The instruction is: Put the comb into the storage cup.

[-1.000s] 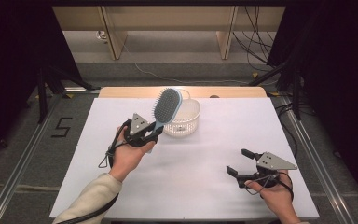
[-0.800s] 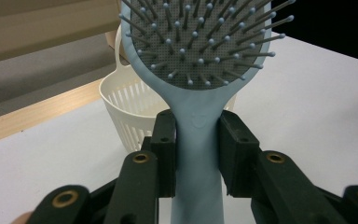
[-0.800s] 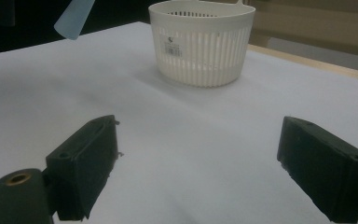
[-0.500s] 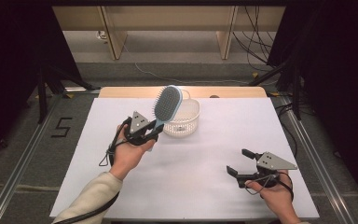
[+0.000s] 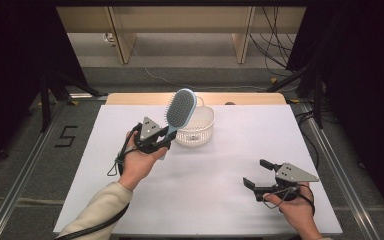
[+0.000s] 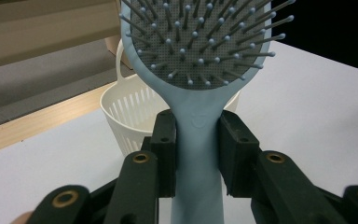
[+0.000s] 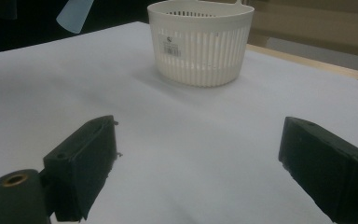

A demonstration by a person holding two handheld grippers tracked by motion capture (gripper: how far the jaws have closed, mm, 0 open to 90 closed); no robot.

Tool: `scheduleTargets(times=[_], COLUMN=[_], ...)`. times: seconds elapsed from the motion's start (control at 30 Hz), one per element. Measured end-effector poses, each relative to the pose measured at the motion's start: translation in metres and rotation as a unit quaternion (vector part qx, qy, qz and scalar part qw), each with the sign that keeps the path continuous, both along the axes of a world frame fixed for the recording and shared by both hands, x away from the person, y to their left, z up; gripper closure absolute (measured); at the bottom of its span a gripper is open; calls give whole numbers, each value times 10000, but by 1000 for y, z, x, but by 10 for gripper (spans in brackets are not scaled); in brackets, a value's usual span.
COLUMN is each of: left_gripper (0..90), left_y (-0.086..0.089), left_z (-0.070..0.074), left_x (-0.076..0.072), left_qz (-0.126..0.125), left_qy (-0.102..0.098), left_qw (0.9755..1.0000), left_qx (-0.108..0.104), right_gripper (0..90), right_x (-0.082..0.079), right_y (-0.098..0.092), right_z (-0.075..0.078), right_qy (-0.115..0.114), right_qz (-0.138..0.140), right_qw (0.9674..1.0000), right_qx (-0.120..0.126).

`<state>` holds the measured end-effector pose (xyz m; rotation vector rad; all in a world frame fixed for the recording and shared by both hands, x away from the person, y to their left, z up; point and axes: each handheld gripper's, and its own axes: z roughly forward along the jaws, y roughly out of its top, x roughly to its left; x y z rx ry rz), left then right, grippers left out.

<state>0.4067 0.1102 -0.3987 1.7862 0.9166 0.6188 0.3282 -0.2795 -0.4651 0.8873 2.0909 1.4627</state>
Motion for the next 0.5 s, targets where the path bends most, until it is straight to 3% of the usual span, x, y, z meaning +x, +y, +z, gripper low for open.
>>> scheduleTargets(times=[0.5], left_gripper=[695], left_y=[-2], left_z=[4], left_x=[3], left_qz=[19], left_qy=[-49], left_qw=[10000], left_qx=[-62], right_gripper=[121], right_x=[0], right_y=[0], right_z=[0], right_qy=[34], right_qz=[-15], right_qw=[10000], right_qx=[45])
